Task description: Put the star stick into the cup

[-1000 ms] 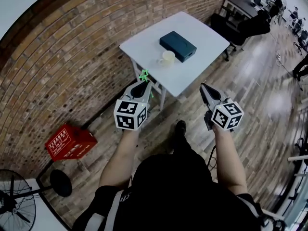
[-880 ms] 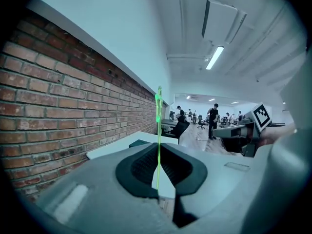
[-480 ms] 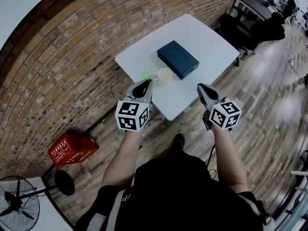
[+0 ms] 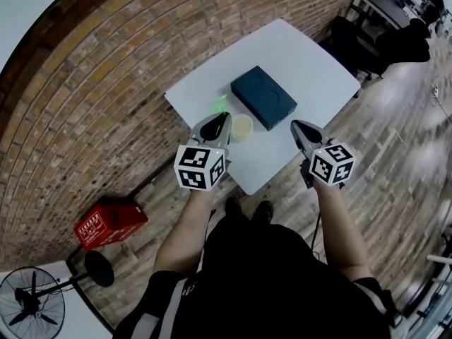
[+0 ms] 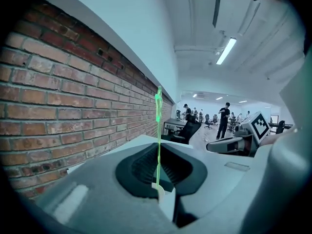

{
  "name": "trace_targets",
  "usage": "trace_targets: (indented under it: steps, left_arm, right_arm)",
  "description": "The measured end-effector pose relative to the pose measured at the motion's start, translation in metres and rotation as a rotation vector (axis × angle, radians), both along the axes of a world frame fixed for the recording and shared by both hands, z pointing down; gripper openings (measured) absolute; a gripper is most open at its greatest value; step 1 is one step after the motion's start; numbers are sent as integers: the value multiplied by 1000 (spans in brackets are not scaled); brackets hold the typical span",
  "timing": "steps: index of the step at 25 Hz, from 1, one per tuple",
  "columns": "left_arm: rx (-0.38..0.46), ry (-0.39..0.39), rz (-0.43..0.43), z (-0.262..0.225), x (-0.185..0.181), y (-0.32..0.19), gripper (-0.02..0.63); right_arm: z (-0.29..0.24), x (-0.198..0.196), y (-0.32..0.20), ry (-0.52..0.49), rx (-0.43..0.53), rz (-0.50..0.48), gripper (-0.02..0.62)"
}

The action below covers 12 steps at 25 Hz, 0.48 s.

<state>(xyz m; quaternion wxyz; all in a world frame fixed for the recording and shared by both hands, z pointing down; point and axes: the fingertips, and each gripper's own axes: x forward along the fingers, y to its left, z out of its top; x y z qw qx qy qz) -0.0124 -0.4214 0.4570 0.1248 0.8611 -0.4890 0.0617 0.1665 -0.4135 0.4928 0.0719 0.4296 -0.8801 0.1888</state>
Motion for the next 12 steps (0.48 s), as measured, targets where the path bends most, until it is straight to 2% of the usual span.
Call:
trace_targets:
  steps: [8,12]
  left_arm:
    - [17,67,89,-2,-16,-39,18]
    - [-26,124,120,16,-19,-46,18]
  right_arm:
    - [-4,-41,-22,48,-6,17,0]
    - [9,-51,-15,54,-36,39,0]
